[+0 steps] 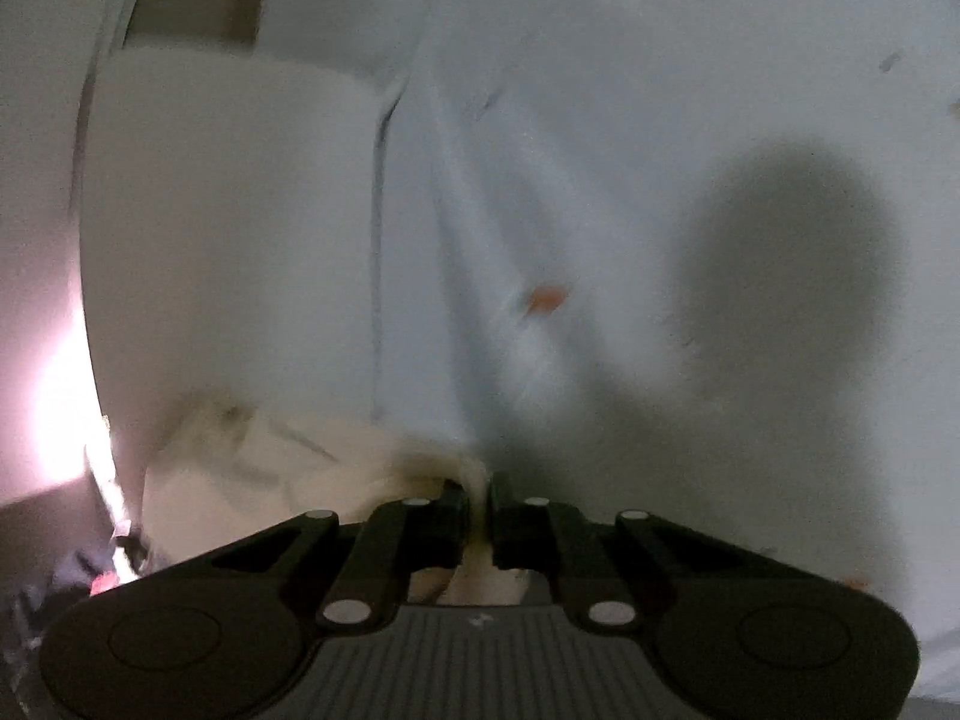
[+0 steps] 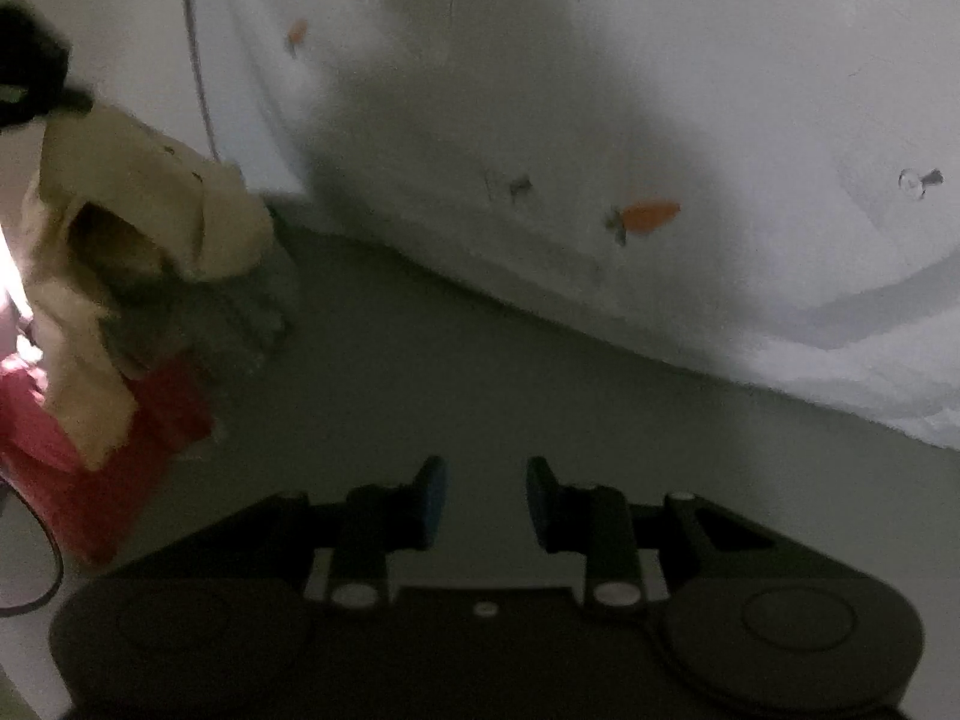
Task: Fold clothes
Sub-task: 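Reach both tools to the clothes pile and grasp the cream sweater, then lift the cream sweater with both grippers and shake it out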
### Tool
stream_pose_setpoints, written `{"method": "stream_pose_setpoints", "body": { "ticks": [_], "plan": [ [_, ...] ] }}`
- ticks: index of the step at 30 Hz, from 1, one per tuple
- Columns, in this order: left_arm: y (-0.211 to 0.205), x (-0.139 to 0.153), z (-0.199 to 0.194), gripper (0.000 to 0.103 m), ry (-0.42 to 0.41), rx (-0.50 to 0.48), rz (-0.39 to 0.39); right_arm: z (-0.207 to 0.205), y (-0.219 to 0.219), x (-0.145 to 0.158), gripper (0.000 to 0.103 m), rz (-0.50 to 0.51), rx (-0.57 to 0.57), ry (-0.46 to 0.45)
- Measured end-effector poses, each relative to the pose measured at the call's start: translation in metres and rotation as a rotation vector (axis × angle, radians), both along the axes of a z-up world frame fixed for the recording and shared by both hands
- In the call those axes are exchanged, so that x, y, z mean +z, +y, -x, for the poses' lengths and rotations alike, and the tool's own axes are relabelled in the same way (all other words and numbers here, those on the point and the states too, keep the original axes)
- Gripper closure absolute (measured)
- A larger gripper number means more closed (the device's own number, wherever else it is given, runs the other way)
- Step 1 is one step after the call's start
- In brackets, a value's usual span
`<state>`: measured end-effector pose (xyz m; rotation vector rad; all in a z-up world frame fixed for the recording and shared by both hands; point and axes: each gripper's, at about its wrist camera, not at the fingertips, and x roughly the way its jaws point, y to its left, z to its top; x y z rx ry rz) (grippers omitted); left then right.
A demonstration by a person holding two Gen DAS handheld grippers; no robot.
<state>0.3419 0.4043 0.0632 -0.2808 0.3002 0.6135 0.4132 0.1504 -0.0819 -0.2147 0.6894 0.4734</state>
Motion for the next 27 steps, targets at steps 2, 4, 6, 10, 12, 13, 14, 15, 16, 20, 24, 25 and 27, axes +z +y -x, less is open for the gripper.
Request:
{"method": "stream_pose_setpoints", "body": {
  "ticks": [2, 4, 6, 10, 12, 13, 14, 15, 16, 20, 24, 25, 27],
  "plan": [
    [-0.047, 0.034, 0.022, 0.096, -0.084, -0.069, -0.005, 0.012, -0.017, 0.010, 0.073, -0.043, 0.029, -0.044],
    [-0.089, 0.056, 0.037, 0.096, -0.140, -0.133, -0.026, 0.026, -0.040, 0.021, 0.073, -0.090, 0.054, -0.082],
    [-0.138, 0.078, 0.052, 0.096, -0.194, -0.200, -0.049, 0.042, -0.068, 0.032, 0.073, -0.146, 0.074, -0.110],
    [-0.233, 0.111, 0.080, 0.096, -0.284, -0.336, -0.078, 0.085, -0.143, 0.060, 0.061, -0.284, 0.116, -0.161],
    [-0.275, 0.121, 0.091, 0.096, -0.316, -0.404, -0.064, 0.111, -0.181, 0.071, 0.050, -0.329, 0.135, -0.216],
    [-0.290, 0.120, 0.092, 0.096, -0.323, -0.444, -0.041, 0.125, -0.199, 0.076, 0.049, -0.325, 0.122, -0.263],
    [-0.308, 0.118, 0.096, 0.096, -0.325, -0.483, -0.012, 0.138, -0.215, 0.079, 0.049, -0.314, 0.103, -0.309],
    [-0.323, 0.116, 0.098, 0.096, -0.323, -0.523, 0.025, 0.146, -0.229, 0.082, 0.049, -0.284, 0.062, -0.350],
    [-0.336, 0.113, 0.095, 0.096, -0.316, -0.566, 0.075, 0.152, -0.243, 0.085, 0.049, -0.257, 0.011, -0.384],
    [-0.368, 0.100, 0.088, 0.096, -0.282, -0.730, 0.255, 0.162, -0.310, 0.096, 0.050, -0.240, -0.223, -0.447],
    [-0.401, 0.087, 0.088, 0.096, -0.241, -0.834, 0.289, 0.168, -0.362, 0.097, 0.049, -0.213, -0.373, -0.439],
    [-0.396, 0.080, 0.086, 0.096, -0.218, -0.841, 0.323, 0.169, -0.367, 0.093, 0.049, -0.200, -0.384, -0.425],
    [-0.390, 0.063, 0.082, 0.096, -0.156, -0.806, 0.380, 0.169, -0.377, 0.086, 0.049, -0.178, -0.404, -0.394]
  ]
}}
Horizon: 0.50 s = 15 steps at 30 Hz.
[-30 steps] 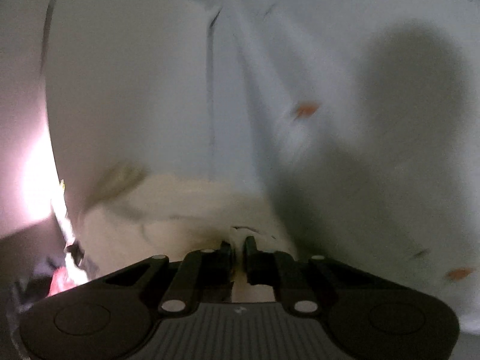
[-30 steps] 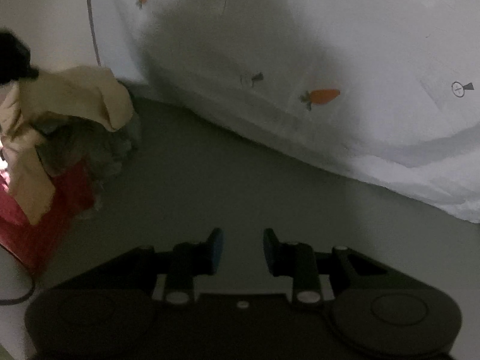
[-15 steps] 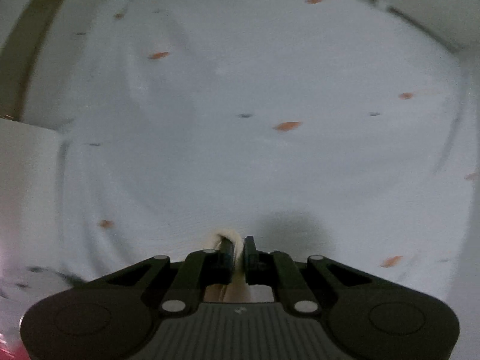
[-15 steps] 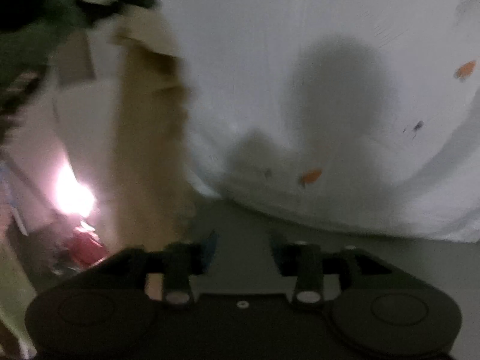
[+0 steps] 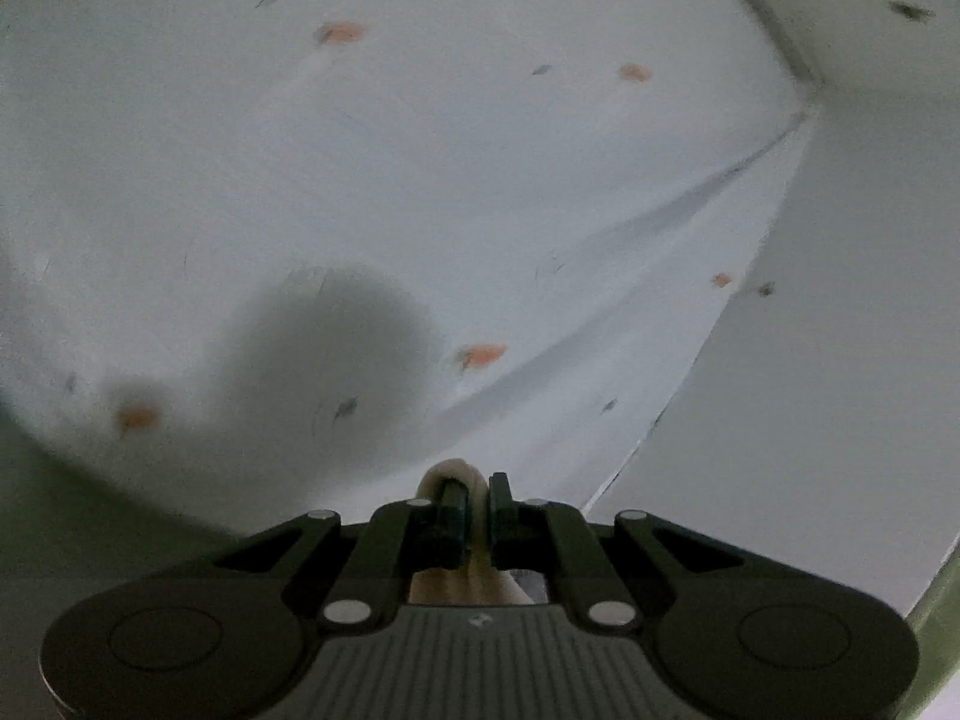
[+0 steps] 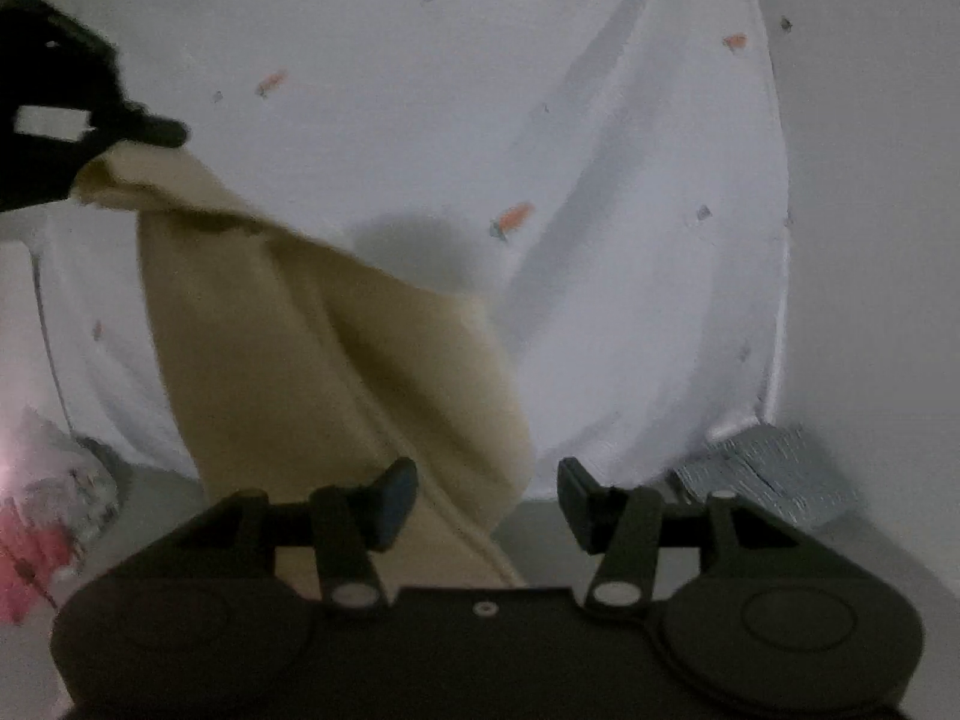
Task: Fold clothes
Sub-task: 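Lift the cream sweater with both grippers and shake it out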
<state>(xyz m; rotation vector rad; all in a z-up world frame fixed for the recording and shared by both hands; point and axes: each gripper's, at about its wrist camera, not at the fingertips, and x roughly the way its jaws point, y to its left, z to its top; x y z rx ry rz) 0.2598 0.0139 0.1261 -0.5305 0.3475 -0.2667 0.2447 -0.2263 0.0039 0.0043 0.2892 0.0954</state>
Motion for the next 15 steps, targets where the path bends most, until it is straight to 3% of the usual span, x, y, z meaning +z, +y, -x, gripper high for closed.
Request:
{"method": "stream_pose_setpoints", "body": {
  "ticks": [3, 6, 10, 15],
  "plan": [
    [0.031, -0.038, -0.005, 0.096, 0.149, 0.101, 0.027, -0.007, -0.003, -0.020, 0.049, -0.002, 0.015, 0.074],
    [0.068, -0.083, -0.005, 0.096, 0.286, 0.187, 0.111, -0.019, 0.012, -0.041, 0.049, 0.037, 0.087, 0.154],
    [0.097, -0.128, -0.004, 0.096, 0.380, 0.313, 0.038, -0.042, 0.054, -0.075, 0.050, 0.113, 0.249, 0.282],
    [0.145, -0.163, -0.019, 0.096, 0.448, 0.338, 0.106, -0.059, 0.123, -0.119, 0.051, 0.299, 0.430, 0.365]
  ]
}}
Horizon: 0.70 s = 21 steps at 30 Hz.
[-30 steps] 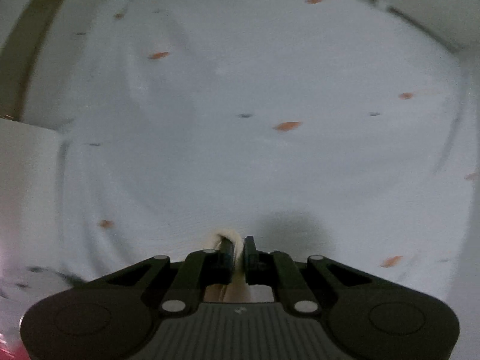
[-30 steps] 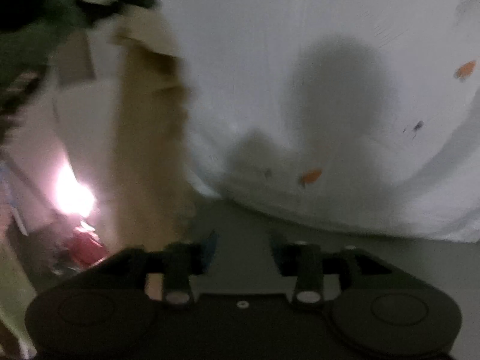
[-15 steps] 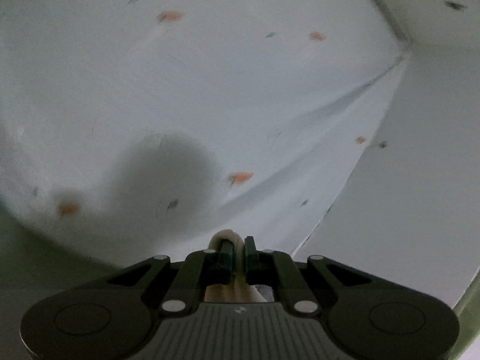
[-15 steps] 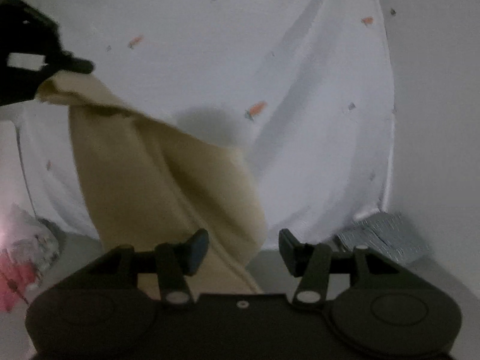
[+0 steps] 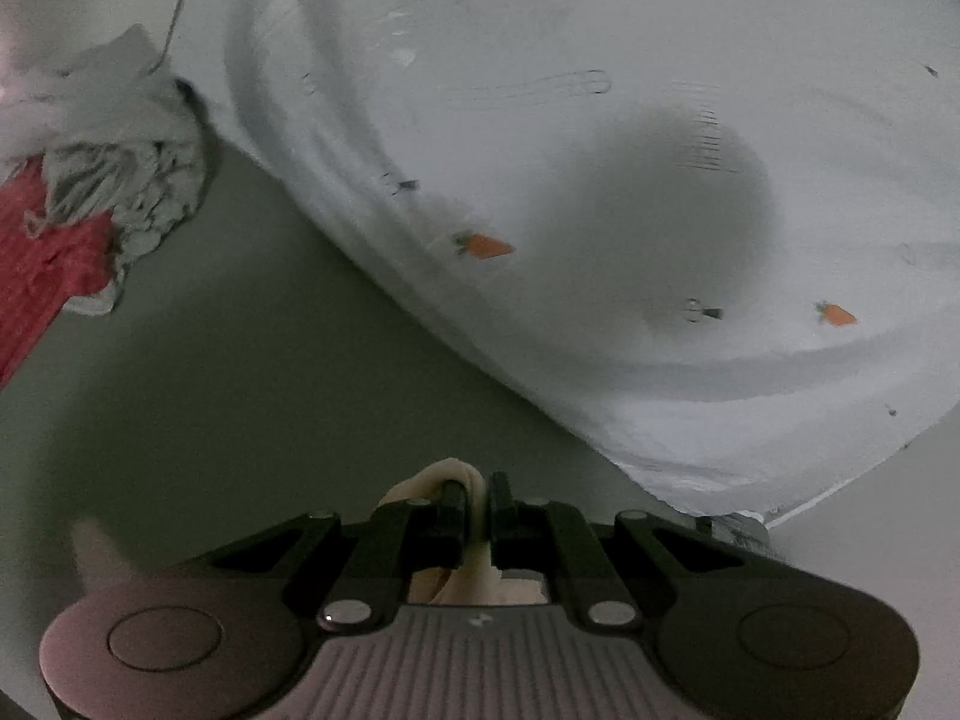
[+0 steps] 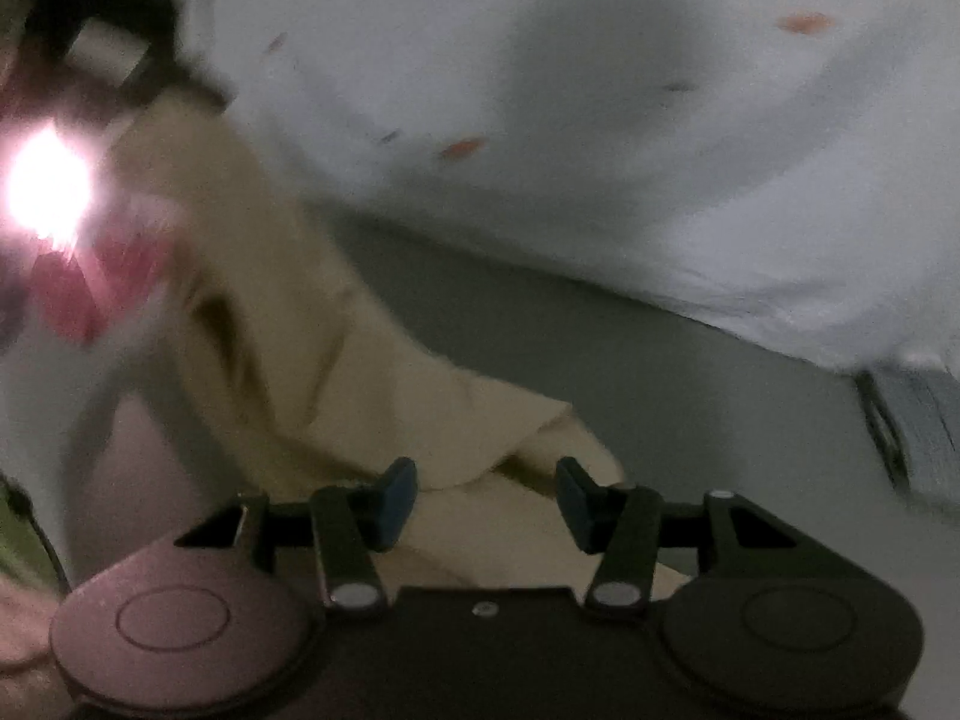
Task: Fold clothes
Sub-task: 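Lift the cream sweater with both grippers and shake it out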
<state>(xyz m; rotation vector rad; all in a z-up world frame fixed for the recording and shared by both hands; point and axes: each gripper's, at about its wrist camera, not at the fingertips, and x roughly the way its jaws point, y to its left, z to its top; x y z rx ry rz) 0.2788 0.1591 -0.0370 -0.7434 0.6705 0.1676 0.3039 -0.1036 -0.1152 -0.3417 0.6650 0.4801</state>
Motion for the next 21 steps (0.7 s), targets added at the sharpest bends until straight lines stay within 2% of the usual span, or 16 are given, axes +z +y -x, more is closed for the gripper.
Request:
{"method": "stream_pose_setpoints", "body": {
  "ticks": [2, 4, 6, 9, 11, 14, 15, 18, 21],
  "plan": [
    [0.028, -0.010, -0.006, 0.096, 0.009, 0.000, 0.007, -0.002, 0.030, -0.014, 0.051, 0.066, 0.059, 0.002],
    [0.034, -0.006, -0.012, 0.096, 0.012, -0.010, 0.025, -0.005, 0.055, -0.029, 0.051, 0.129, 0.102, -0.003],
    [0.041, -0.015, -0.009, 0.095, 0.016, -0.028, 0.042, -0.008, 0.078, -0.040, 0.052, 0.196, 0.134, -0.015],
    [0.057, -0.027, -0.012, 0.095, 0.039, -0.057, 0.057, -0.013, 0.110, -0.056, 0.057, 0.332, 0.178, -0.083],
    [0.065, -0.032, -0.014, 0.095, 0.048, -0.080, 0.060, -0.016, 0.126, -0.061, 0.063, 0.389, 0.199, -0.167],
    [0.072, -0.037, -0.018, 0.095, 0.062, -0.095, 0.067, -0.028, 0.139, -0.061, 0.084, 0.383, 0.187, -0.215],
    [0.076, -0.038, -0.020, 0.095, 0.068, -0.095, 0.076, -0.031, 0.141, -0.061, 0.099, 0.373, 0.182, -0.227],
    [0.088, -0.037, -0.029, 0.096, 0.074, -0.083, 0.111, -0.040, 0.136, -0.042, 0.100, 0.366, 0.121, -0.319],
    [0.086, -0.018, -0.039, 0.096, 0.018, -0.118, 0.090, -0.060, 0.107, 0.002, 0.100, 0.273, -0.036, -0.397]
  ]
}}
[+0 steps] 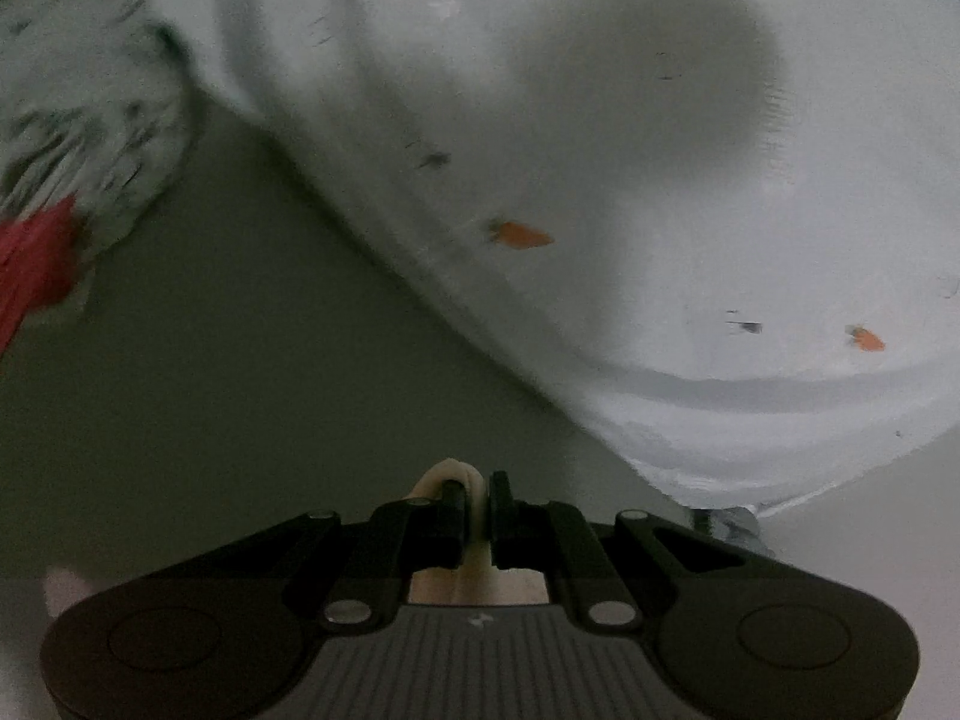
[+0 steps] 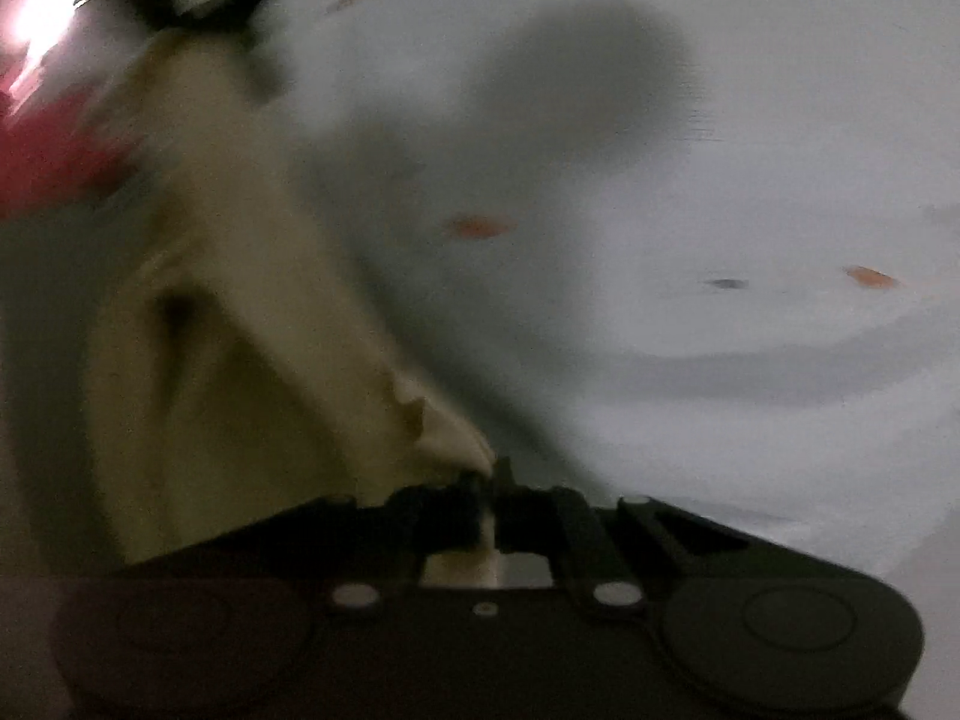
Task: Fold clothes
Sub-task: 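Lift the cream sweater with both grippers and shake it out, then lower the sweater onto the table with both grippers and release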
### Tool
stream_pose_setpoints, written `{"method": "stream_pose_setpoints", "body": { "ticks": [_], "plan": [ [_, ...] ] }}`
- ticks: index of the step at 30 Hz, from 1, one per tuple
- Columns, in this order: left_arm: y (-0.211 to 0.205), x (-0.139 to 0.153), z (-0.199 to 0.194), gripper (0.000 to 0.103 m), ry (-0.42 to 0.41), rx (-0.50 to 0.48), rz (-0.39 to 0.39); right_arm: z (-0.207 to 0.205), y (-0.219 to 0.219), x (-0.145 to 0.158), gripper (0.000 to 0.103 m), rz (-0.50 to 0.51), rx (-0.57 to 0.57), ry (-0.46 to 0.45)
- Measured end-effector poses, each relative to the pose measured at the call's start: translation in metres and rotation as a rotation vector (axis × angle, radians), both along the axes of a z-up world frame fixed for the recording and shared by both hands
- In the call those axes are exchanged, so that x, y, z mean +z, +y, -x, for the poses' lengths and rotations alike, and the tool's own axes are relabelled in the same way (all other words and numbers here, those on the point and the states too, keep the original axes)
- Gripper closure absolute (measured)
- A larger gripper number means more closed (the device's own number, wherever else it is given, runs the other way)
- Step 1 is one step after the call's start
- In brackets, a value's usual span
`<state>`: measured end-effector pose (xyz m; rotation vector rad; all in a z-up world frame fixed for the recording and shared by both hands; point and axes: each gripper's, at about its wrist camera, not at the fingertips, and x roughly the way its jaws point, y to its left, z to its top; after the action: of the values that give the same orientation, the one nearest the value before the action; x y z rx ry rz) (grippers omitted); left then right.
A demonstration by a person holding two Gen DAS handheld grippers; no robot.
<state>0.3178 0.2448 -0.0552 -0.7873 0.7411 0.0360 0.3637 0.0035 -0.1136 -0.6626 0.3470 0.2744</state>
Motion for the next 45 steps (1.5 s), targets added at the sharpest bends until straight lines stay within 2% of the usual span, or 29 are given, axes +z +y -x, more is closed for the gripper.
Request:
{"method": "stream_pose_setpoints", "body": {
  "ticks": [3, 6, 11, 14, 18, 23, 24, 26, 28, 31, 33, 37, 40, 42, 45],
  "plan": [
    [-0.018, 0.035, -0.006, 0.096, -0.111, -0.067, -0.006, -0.010, -0.029, 0.048, 0.100, -0.089, -0.074, -0.125],
    [-0.045, 0.081, -0.002, 0.096, -0.270, -0.129, -0.042, -0.011, -0.059, 0.094, 0.100, -0.129, -0.123, -0.281],
    [-0.093, 0.163, 0.033, 0.096, -0.564, -0.191, -0.170, 0.035, -0.111, 0.164, 0.100, -0.168, -0.134, -0.533],
    [-0.114, 0.193, 0.064, 0.096, -0.674, -0.176, -0.195, 0.066, -0.132, 0.192, 0.100, -0.168, -0.100, -0.649],
    [-0.134, 0.214, 0.109, 0.096, -0.762, -0.129, -0.206, 0.111, -0.159, 0.217, 0.100, -0.193, -0.024, -0.720],
    [-0.143, 0.227, 0.154, 0.096, -0.818, -0.082, -0.217, 0.144, -0.183, 0.223, 0.100, -0.251, 0.079, -0.713],
    [-0.144, 0.229, 0.161, 0.096, -0.826, -0.076, -0.216, 0.166, -0.186, 0.227, 0.100, -0.258, 0.096, -0.711],
    [-0.145, 0.233, 0.167, 0.096, -0.831, -0.078, -0.201, 0.186, -0.192, 0.232, 0.100, -0.269, 0.118, -0.714],
    [-0.143, 0.233, 0.167, 0.096, -0.815, -0.084, -0.180, 0.181, -0.197, 0.235, 0.100, -0.274, 0.119, -0.709],
    [-0.137, 0.227, 0.164, 0.096, -0.758, -0.092, -0.148, 0.164, -0.203, 0.241, 0.100, -0.336, 0.113, -0.638],
    [-0.133, 0.216, 0.151, 0.096, -0.683, -0.090, -0.112, 0.153, -0.206, 0.244, 0.100, -0.377, 0.107, -0.587],
    [-0.124, 0.180, 0.125, 0.096, -0.518, -0.080, -0.040, 0.137, -0.203, 0.222, 0.100, -0.407, 0.077, -0.454],
    [-0.117, 0.157, 0.093, 0.096, -0.398, -0.087, -0.013, 0.109, -0.199, 0.209, 0.099, -0.417, 0.062, -0.364],
    [-0.108, 0.145, 0.058, 0.095, -0.340, -0.099, -0.012, 0.078, -0.195, 0.205, 0.099, -0.436, 0.070, -0.313],
    [-0.089, 0.130, -0.008, 0.095, -0.315, -0.089, -0.038, 0.009, -0.179, 0.197, 0.099, -0.410, 0.063, -0.286]
  ]
}}
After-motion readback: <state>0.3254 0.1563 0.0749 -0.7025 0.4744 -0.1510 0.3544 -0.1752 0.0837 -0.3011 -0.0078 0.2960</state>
